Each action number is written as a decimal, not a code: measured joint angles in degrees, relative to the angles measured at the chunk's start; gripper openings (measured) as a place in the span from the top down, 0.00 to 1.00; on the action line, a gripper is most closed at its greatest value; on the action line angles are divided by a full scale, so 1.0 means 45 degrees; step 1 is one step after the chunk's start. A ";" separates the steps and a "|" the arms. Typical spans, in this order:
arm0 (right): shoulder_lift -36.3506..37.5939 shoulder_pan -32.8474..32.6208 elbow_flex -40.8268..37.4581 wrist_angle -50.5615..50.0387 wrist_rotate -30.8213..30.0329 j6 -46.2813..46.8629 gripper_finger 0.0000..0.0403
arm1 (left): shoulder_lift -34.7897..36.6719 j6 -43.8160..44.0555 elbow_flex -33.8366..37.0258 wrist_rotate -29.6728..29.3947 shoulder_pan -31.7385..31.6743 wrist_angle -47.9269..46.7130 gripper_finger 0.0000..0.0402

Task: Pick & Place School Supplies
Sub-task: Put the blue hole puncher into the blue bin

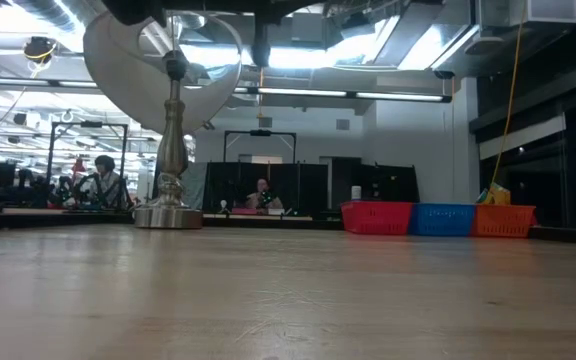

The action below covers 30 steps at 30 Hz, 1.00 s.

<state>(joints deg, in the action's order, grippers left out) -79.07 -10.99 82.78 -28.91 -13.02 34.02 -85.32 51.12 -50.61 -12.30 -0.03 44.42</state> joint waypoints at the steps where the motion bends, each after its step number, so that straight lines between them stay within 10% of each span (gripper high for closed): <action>1: -0.0044 0.0002 0.0004 0.0081 -0.0001 -0.0002 0.65 | 0.0000 0.0001 0.0000 -0.0044 0.0000 0.0040 0.91; 30: -0.0132 0.0248 -0.0015 0.0442 -0.0460 -0.0126 0.65 | 0.0000 0.0032 -0.0015 -0.0145 0.0335 0.0182 0.91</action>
<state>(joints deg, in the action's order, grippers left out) -79.66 -9.87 82.72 -26.92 -15.09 33.45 -85.32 51.27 -50.68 -12.95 1.48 45.24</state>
